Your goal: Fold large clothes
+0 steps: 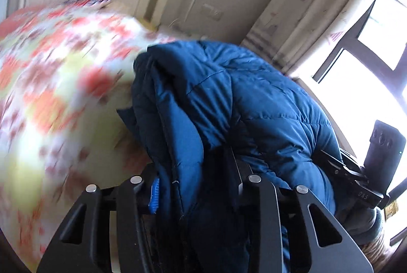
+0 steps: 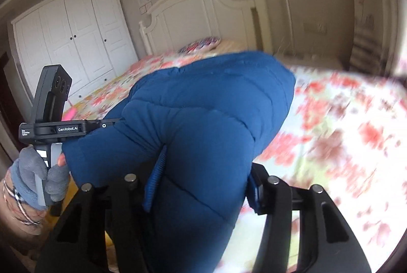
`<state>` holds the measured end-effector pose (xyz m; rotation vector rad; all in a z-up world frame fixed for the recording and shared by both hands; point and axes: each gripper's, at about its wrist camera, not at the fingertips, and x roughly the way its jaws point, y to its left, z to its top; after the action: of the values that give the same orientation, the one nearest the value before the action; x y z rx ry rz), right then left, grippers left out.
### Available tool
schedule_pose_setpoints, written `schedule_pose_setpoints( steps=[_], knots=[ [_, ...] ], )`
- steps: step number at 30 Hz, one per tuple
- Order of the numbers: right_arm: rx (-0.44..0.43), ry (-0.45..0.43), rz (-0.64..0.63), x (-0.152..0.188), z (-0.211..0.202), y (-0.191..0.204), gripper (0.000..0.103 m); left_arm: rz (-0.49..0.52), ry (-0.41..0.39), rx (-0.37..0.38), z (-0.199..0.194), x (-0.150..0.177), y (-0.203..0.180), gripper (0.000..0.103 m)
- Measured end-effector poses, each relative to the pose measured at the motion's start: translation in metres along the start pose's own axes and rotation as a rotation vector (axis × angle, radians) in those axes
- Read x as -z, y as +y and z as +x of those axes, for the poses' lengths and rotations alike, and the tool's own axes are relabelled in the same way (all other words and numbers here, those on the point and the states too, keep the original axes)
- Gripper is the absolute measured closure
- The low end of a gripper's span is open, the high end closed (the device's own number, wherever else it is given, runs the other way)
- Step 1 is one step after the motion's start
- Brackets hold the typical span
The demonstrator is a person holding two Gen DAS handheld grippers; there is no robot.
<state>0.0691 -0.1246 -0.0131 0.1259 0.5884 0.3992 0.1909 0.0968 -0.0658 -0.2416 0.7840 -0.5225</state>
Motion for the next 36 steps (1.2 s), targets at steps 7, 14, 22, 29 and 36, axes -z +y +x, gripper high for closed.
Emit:
schedule_pose_setpoints(
  steps=[7,14,22,29,36],
  knots=[
    [0.154,-0.030,0.001,-0.065,0.010,-0.093,0.051,0.045,-0.070,0.070,0.081,-0.089,-0.050,0.077],
    [0.159,0.085,0.177,-0.021,0.045,-0.171,0.032,0.044,0.048,-0.006,0.178,-0.075,-0.062,0.073],
    [0.350,-0.033,-0.083,-0.037,0.015,-0.097,0.018,0.027,0.037,-0.036,0.160,-0.060,-0.058,0.073],
    [0.324,0.123,-0.321,-0.012,0.068,-0.040,0.017,0.009,0.031,-0.084,0.140,-0.055,-0.057,0.070],
    [0.260,0.119,-0.283,-0.002,0.012,-0.035,0.017,0.175,-0.230,-0.265,0.043,-0.043,-0.097,0.005]
  ],
)
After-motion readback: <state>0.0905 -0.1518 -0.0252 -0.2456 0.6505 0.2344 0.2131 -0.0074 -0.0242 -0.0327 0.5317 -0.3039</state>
